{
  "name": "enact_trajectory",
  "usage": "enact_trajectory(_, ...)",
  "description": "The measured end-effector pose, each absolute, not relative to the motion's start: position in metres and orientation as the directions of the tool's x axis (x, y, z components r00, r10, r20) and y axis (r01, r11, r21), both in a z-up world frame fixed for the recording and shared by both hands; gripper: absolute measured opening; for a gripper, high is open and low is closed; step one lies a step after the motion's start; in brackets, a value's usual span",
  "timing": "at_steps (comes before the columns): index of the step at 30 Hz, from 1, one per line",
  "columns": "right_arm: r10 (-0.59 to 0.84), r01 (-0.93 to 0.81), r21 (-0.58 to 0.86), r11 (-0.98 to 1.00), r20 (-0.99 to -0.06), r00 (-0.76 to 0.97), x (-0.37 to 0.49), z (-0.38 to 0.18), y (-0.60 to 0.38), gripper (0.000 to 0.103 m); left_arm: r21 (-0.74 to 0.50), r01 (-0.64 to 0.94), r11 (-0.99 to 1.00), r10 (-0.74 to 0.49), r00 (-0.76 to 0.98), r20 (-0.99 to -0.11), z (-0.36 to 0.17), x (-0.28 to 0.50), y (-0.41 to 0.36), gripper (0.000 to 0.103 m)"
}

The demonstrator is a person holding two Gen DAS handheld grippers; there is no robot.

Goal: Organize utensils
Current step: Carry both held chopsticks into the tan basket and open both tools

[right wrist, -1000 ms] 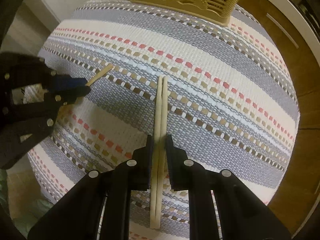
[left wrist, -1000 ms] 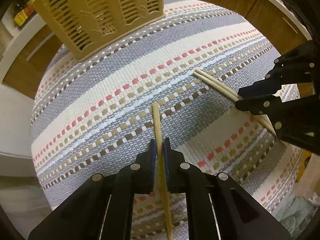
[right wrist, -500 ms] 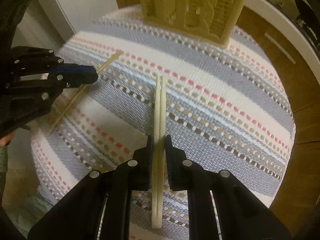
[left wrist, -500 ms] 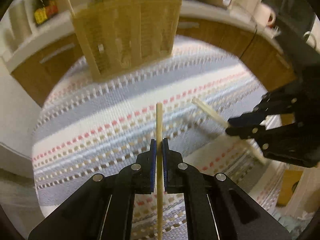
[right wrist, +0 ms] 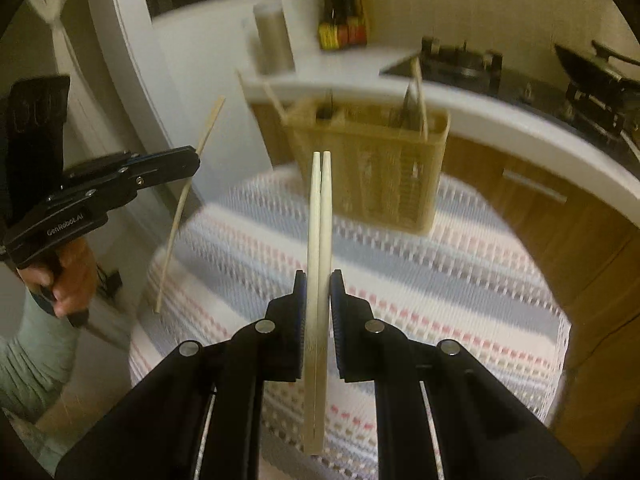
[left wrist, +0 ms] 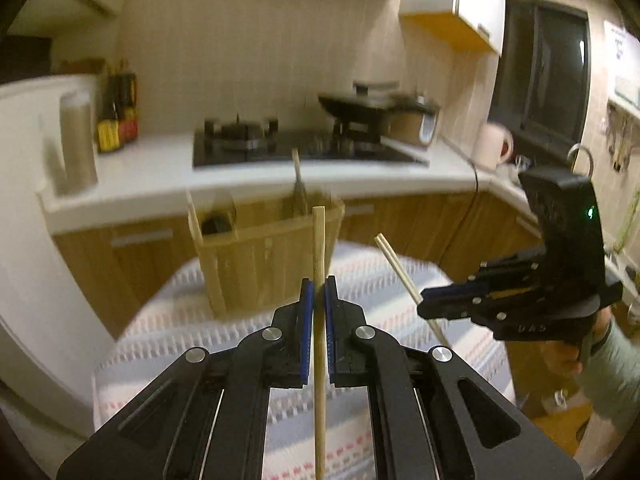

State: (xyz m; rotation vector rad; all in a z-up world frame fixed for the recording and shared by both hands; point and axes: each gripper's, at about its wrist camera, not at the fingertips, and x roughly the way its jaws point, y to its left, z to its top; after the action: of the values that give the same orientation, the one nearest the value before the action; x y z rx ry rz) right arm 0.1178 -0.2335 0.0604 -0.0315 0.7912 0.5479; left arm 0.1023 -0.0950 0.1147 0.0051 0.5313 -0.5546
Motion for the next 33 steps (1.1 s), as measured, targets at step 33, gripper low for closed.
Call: enact_trajectory(33,0.293,-0.257,0.155,0.954,-0.289,0.912,0.271,0.148,-0.266,0.01,-0.103,0.303,0.947,-0.313,0.945,-0.096,0.171,0.248,-0.092,0.004)
